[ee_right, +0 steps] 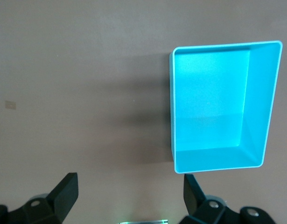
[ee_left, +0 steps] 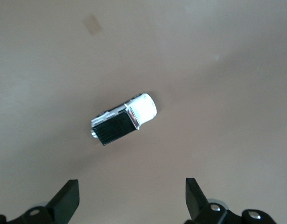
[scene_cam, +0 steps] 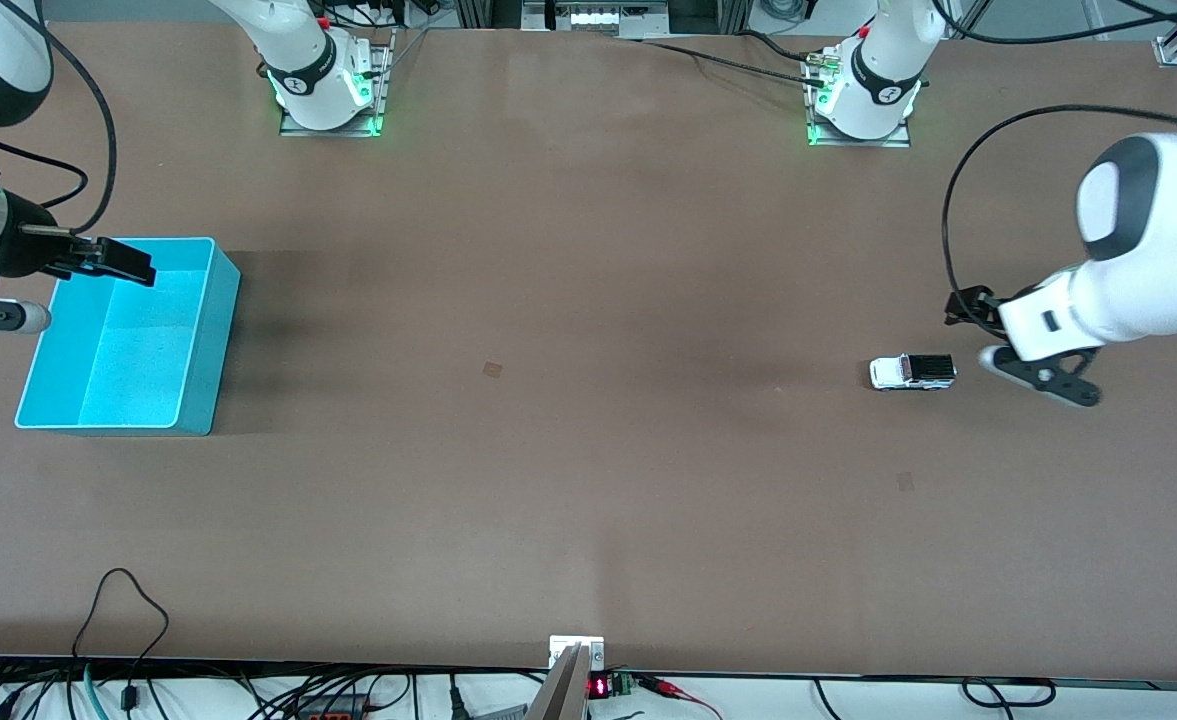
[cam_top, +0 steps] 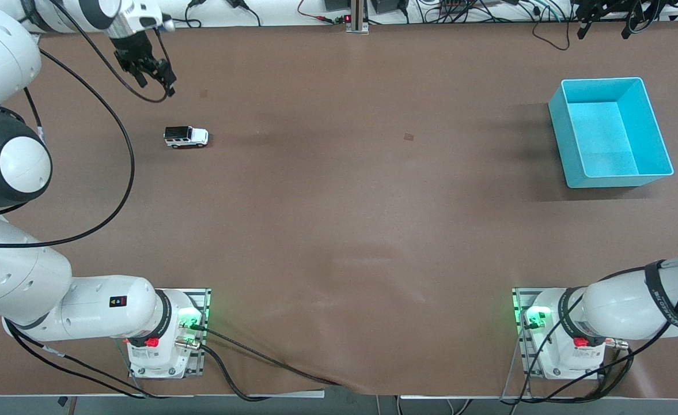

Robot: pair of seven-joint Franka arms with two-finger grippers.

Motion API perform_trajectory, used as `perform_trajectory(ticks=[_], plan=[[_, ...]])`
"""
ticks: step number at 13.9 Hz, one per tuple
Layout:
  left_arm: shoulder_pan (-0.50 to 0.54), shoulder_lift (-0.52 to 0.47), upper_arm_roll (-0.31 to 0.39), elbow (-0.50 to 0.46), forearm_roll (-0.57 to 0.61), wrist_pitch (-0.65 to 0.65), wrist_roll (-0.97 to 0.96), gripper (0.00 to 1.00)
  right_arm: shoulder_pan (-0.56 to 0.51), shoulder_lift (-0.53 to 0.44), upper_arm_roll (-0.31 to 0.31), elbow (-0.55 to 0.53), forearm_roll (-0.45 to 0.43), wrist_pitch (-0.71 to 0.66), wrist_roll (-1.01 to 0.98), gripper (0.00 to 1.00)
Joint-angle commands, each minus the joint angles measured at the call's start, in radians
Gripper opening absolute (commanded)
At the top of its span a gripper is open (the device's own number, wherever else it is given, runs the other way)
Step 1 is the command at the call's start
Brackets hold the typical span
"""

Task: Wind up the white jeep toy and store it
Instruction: 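Lower the left gripper onto the white jeep and close on it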

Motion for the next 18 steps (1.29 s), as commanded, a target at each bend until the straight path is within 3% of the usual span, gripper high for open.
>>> perform_trajectory(ticks=[1, 3, 6, 9, 11, 15, 18], plan=[[0.003, -0.023, -0.033, -0.091, 0.053, 0.049, 0.149, 1.00, 0.001, 0.014, 0.002, 0.001, -0.016, -0.020, 0.000, 1.00], [0.005, -0.019, -0.059, -0.107, 0.134, 0.054, 0.247, 1.00, 0.007, 0.015, 0.002, -0.002, -0.014, -0.040, -0.005, 1.00], [0.009, 0.002, -0.077, -0.128, 0.164, 0.148, 0.473, 1.00, 0.006, -0.012, 0.005, -0.101, -0.004, -0.064, -0.003, 1.00], [0.032, 0.033, -0.079, -0.183, 0.162, 0.319, 0.725, 1.00, 0.016, -0.160, 0.010, -0.348, -0.005, 0.095, -0.003, 1.00], [0.064, 0.049, -0.079, -0.209, 0.162, 0.368, 0.790, 1.00, 0.016, -0.294, 0.010, -0.561, -0.010, 0.250, -0.003, 1.00], [0.109, 0.112, -0.079, -0.210, 0.162, 0.463, 0.907, 1.00, 0.018, -0.457, 0.011, -0.830, -0.010, 0.445, -0.003, 1.00], [0.117, 0.131, -0.079, -0.220, 0.162, 0.486, 0.927, 1.00, 0.018, -0.474, 0.011, -0.866, -0.008, 0.461, -0.003, 1.00]])
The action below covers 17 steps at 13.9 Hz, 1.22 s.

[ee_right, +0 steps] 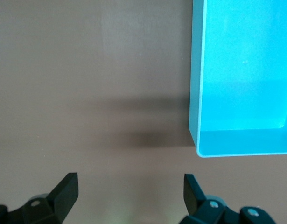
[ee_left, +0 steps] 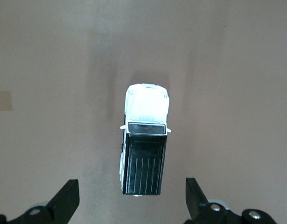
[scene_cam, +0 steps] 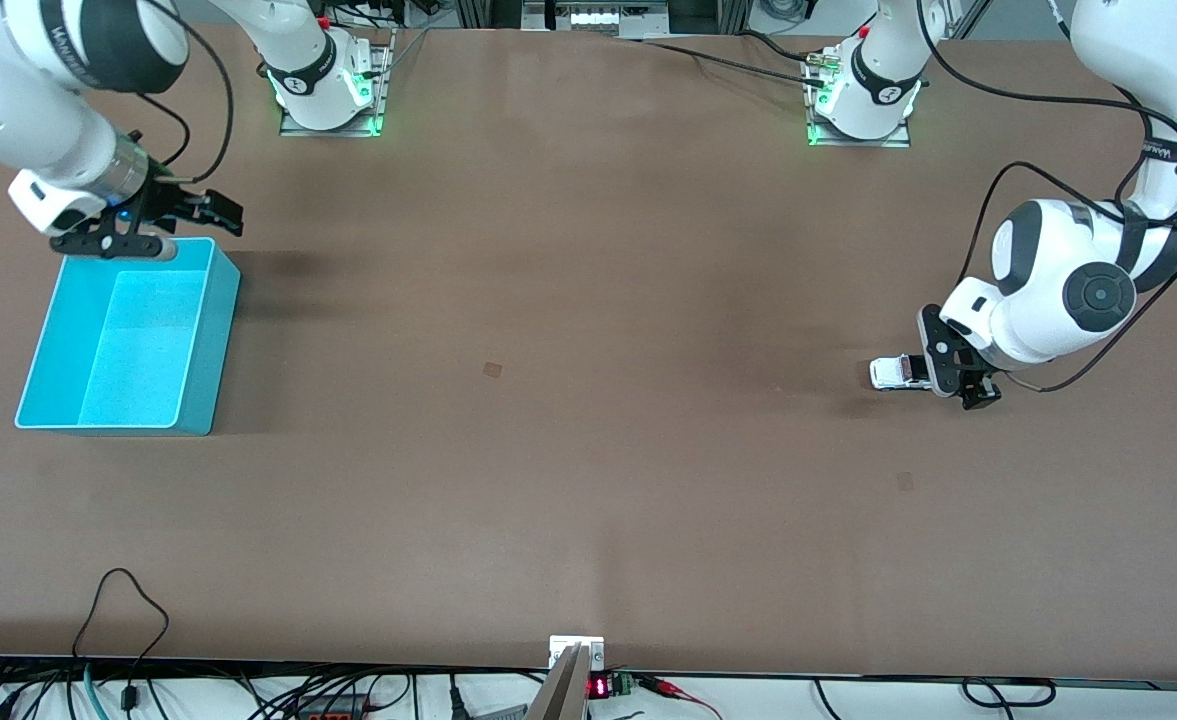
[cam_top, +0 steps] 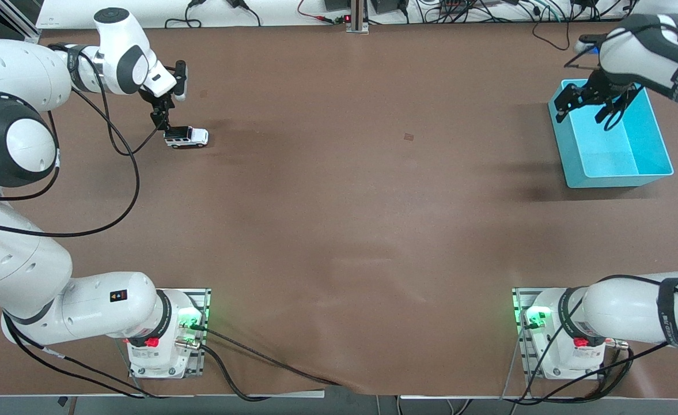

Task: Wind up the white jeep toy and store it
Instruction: 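Lower the left gripper onto the white jeep and close on it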

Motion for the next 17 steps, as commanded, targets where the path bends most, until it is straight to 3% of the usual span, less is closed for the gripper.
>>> perform_trajectory(ticks=[1, 5, 17], plan=[[0.009, 0.020, -0.009, -0.010, 0.019, 0.048, 0.059, 1.00, 0.004, -0.033, -0.001, -0.038, -0.009, 0.004, -0.004, 1.00], [0.009, 0.048, -0.009, -0.023, 0.018, 0.099, 0.127, 1.00, 0.002, 0.003, -0.001, 0.001, -0.008, -0.057, -0.015, 1.00], [0.032, 0.045, -0.009, -0.087, 0.008, 0.116, 0.115, 1.00, 0.062, 0.106, 0.000, 0.015, -0.003, 0.101, -0.050, 1.00]])
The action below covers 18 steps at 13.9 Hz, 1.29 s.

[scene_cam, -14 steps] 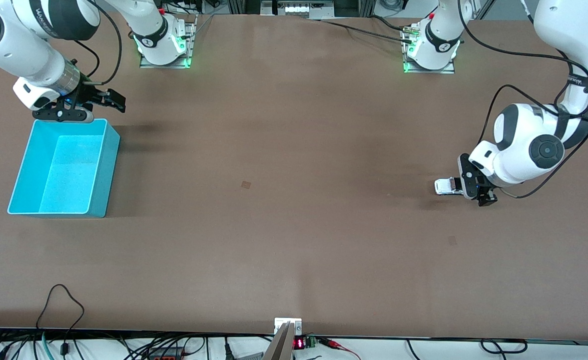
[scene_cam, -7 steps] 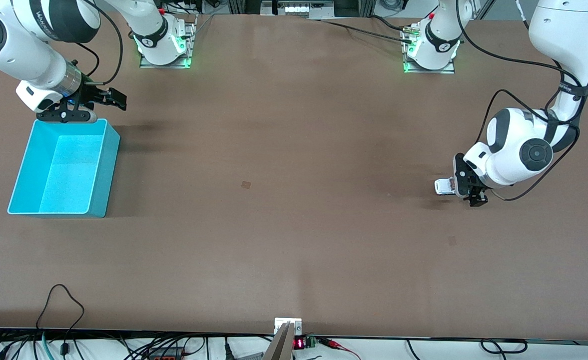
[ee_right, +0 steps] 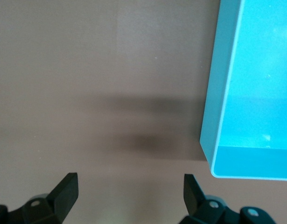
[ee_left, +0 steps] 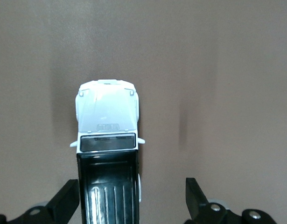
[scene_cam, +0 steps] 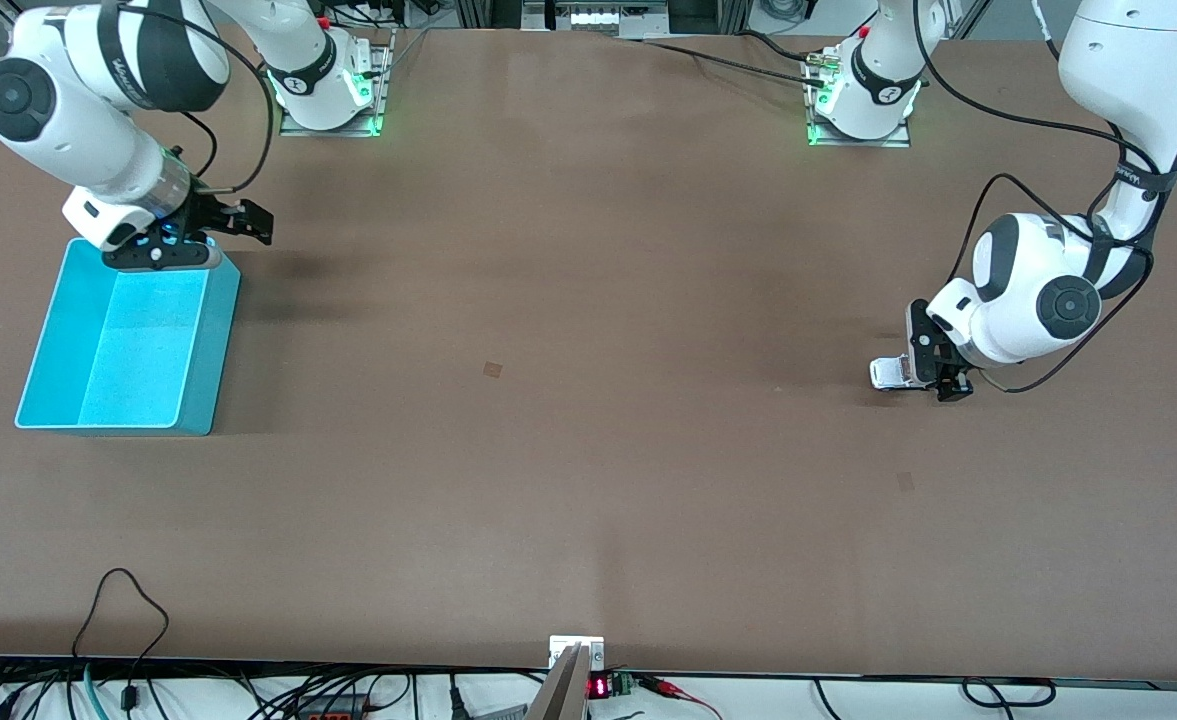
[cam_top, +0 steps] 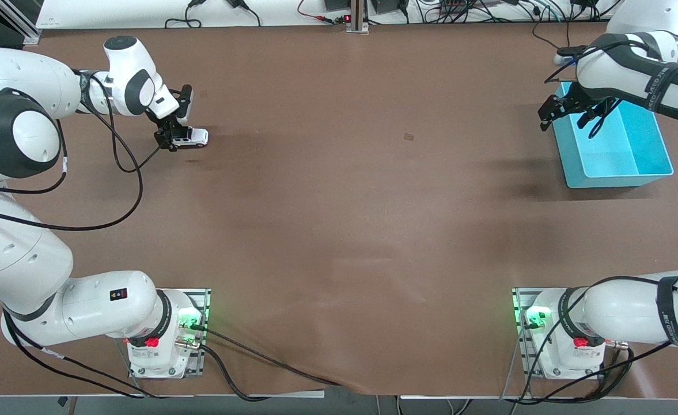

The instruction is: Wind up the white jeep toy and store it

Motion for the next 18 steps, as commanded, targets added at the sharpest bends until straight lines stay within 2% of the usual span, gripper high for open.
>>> perform_trajectory(ticks=[1, 2, 3, 7, 9, 12, 14, 18], plan=[[0.010, -0.013, -0.007, -0.014, 0.007, 0.048, 0.014, 0.98, 0.014, 0.026, -0.003, 0.022, -0.005, 0.021, -0.006, 1.00], [0.010, -0.012, -0.007, -0.014, 0.007, 0.052, 0.015, 0.90, 0.022, 0.035, -0.003, 0.025, -0.005, 0.032, -0.007, 1.00], [0.008, -0.010, -0.007, -0.015, 0.007, 0.052, 0.014, 0.87, 0.031, 0.042, -0.003, 0.040, -0.002, 0.035, -0.006, 1.00], [0.010, -0.004, -0.007, -0.015, 0.007, 0.060, 0.014, 0.86, 0.054, 0.068, -0.003, 0.071, 0.001, 0.032, -0.001, 1.00], [0.010, -0.002, -0.007, -0.015, 0.007, 0.060, 0.014, 0.81, 0.054, 0.068, -0.003, 0.071, 0.001, 0.029, 0.000, 1.00], [0.010, 0.004, -0.007, -0.015, 0.007, 0.060, 0.015, 0.67, 0.054, 0.069, -0.003, 0.071, 0.001, 0.029, 0.008, 1.00], [0.008, 0.004, -0.007, -0.015, 0.008, 0.060, 0.015, 0.62, 0.054, 0.074, -0.003, 0.071, 0.001, 0.029, 0.009, 1.00], [0.008, 0.004, -0.007, -0.014, 0.016, 0.060, 0.018, 0.39, 0.054, 0.074, -0.003, 0.071, 0.003, 0.029, 0.011, 1.00]])
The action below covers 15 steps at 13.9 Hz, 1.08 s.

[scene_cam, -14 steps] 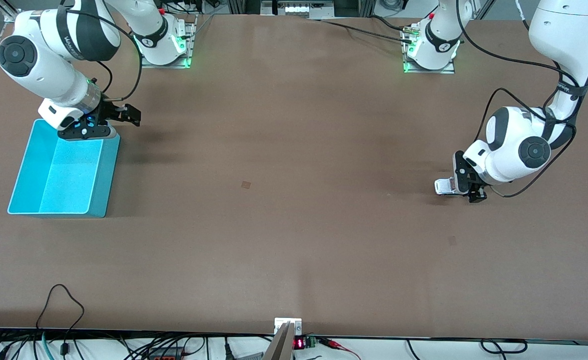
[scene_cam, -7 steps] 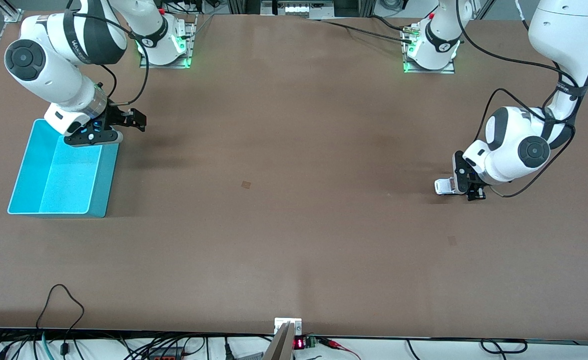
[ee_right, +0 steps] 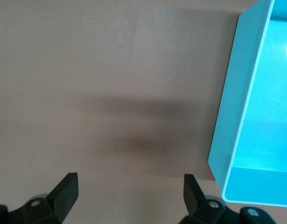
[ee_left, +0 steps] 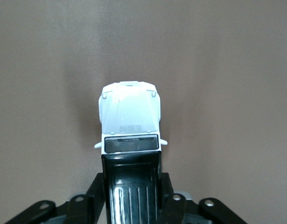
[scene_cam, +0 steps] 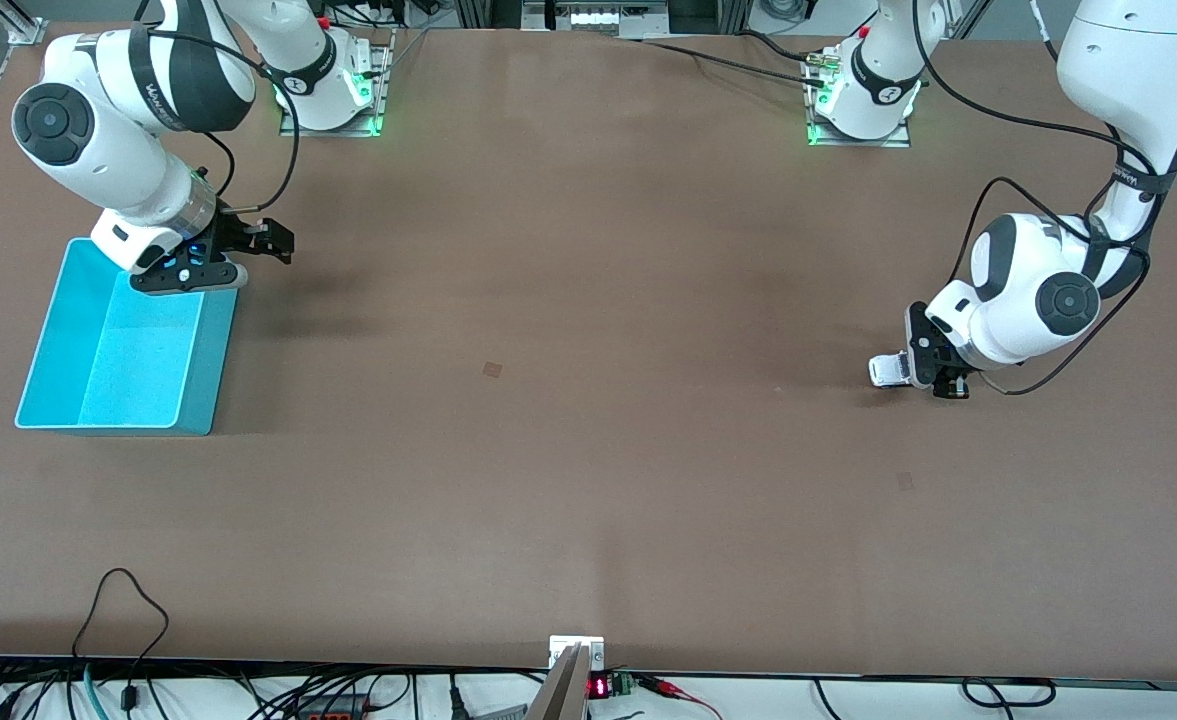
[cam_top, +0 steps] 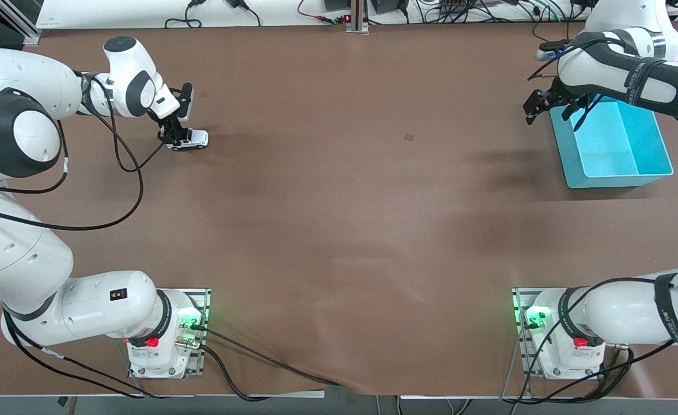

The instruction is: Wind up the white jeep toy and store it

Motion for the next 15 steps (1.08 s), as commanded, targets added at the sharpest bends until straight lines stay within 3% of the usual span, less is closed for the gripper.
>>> perform_trajectory(ticks=[1, 5, 15], plan=[[0.008, 0.001, -0.007, -0.008, 0.016, 0.008, 0.018, 0.35, 0.007, 0.009, -0.004, 0.015, 0.003, -0.007, 0.009, 1.00], [0.007, -0.001, -0.007, -0.006, 0.017, 0.008, 0.072, 0.26, 0.007, 0.009, -0.004, 0.015, 0.003, -0.007, 0.009, 1.00], [0.020, 0.024, -0.007, -0.002, 0.011, 0.027, 0.080, 0.23, 0.007, 0.009, -0.004, 0.015, 0.003, -0.009, 0.009, 1.00]])
